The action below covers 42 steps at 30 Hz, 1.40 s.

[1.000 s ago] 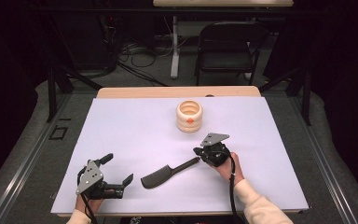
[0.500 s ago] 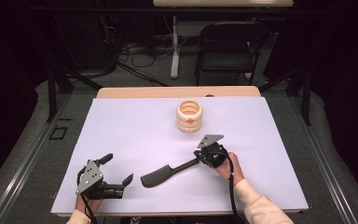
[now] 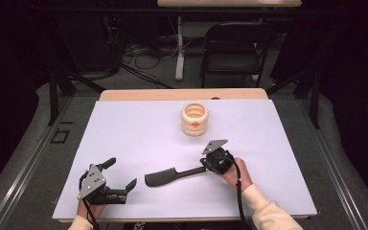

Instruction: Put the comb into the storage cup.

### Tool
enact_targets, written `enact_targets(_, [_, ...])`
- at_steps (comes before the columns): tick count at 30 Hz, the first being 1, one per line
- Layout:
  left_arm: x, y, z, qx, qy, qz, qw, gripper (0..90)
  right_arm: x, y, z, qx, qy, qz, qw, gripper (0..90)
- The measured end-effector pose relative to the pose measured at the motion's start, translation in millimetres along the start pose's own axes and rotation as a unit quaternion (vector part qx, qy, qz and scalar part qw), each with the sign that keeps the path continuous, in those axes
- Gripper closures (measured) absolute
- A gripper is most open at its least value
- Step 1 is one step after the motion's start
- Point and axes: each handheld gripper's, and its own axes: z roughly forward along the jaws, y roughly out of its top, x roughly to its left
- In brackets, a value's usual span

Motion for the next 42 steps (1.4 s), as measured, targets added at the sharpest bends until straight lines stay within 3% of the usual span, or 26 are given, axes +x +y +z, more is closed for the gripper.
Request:
enact_targets(27, [0.1,0.3,-0.6,0.0,0.0,0.002,1.0,0.1,9.9,-1.6,-4.5,0.045,0.022,-0.001,0.9987,90.0])
enact_targets(42, [0.3,0.1,-0.5,0.002,-0.001,0.0,1.0,0.0,14.2,-1.0,-5.6,0.053,0.033,-0.013,0.998,90.0])
